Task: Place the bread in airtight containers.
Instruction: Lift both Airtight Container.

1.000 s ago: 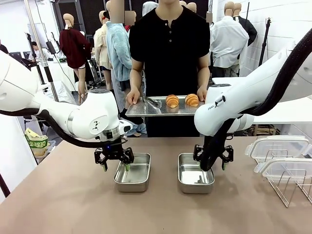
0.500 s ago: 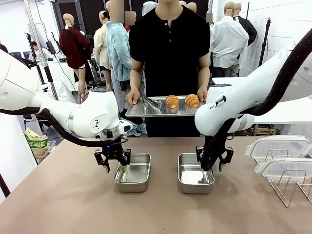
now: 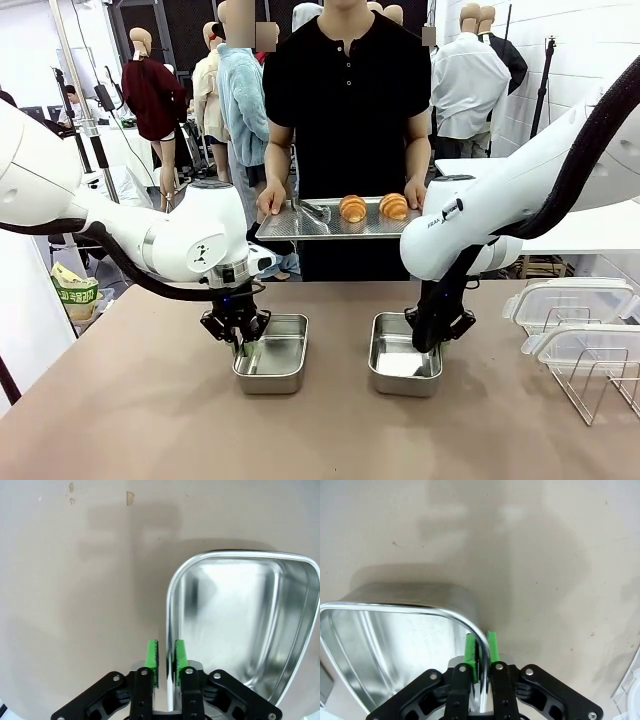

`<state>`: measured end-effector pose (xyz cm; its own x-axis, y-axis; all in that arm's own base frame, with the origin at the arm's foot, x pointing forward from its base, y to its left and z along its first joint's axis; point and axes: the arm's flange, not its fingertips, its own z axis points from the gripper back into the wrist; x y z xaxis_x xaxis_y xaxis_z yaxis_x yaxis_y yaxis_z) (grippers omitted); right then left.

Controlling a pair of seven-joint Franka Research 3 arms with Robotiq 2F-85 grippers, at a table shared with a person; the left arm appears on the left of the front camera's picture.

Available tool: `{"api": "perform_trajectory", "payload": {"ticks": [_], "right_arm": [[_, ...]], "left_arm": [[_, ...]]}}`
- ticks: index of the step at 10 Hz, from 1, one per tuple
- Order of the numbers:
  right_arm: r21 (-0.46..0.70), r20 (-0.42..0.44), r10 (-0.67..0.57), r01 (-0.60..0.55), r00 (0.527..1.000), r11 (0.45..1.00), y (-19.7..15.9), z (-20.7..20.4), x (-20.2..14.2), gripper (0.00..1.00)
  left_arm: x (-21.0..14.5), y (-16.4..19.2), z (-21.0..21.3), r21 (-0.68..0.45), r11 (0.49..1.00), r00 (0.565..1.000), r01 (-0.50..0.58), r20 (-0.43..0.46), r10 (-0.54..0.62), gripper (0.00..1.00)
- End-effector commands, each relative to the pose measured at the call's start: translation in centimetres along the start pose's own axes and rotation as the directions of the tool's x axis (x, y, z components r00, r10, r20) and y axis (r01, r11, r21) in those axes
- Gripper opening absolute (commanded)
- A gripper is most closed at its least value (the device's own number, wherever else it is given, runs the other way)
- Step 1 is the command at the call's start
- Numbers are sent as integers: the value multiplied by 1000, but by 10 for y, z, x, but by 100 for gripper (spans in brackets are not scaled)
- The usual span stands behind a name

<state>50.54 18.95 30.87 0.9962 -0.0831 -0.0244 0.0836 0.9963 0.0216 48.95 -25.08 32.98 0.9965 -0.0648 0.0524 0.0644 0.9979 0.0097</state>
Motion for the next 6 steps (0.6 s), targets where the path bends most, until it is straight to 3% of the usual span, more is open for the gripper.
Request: {"api": "perform_trajectory", "payload": {"ticks": [1,6], "right_arm": [[-8,6,-13,13,1000,1000,1,-7,4,0],[1,7,-18,18,1000,1000,0,0,-1,0]], "left_arm": [[3,-1,-2,21,999,999,-27,25,27,0],[-7,3,13,11,999,999,-46,18,46,0]]}}
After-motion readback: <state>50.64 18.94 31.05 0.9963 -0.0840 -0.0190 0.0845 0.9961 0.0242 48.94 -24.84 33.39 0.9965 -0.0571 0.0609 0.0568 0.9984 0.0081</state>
